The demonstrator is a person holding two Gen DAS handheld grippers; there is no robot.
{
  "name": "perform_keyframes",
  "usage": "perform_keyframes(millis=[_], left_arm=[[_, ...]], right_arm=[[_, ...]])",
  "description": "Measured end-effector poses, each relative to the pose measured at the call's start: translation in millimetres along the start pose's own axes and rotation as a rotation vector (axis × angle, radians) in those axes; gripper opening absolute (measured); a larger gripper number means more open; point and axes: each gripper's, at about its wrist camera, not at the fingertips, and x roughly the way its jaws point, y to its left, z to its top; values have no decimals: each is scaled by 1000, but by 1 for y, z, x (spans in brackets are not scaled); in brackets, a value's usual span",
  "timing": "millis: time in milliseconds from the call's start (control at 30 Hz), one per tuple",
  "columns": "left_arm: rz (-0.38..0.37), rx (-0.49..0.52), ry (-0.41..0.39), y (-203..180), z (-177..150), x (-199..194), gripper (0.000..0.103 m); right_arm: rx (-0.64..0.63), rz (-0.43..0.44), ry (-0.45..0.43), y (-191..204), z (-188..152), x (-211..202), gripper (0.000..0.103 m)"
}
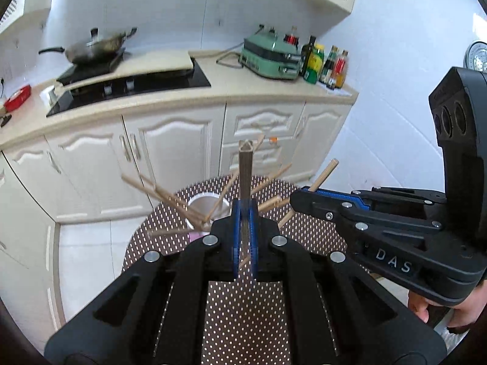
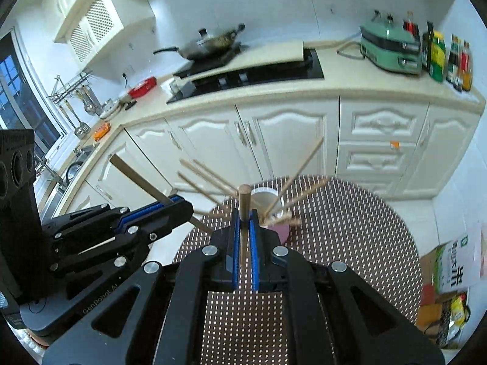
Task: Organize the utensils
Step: 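Lift the chopstick with the right gripper and drop it into the pink cup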
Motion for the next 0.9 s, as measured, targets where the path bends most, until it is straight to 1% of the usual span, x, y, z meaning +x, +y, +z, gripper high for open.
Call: perform_keyframes(millis=[233,367,500,567,700,900], left_arm=[[20,1,-82,2,26,-18,5],[37,-26,-128,11,38,-24,5],[62,-55,-153,22,50,-22,5],[66,-89,-160,32,54,-19,5],[79,-124,-144,44,56,-4,5],[93,-143,-75,53,47,27,5]], right_arm=[[-35,7,-82,3,29,-16,5],[-48,10,-119,3,45,-20,5],[-49,10,-138,0,55,-16,5],[-49,7,-146,-2,59,-12,5],[-52,11,-137,-4,65,-1,5],[-63,2,-86,-7,63,24,5]])
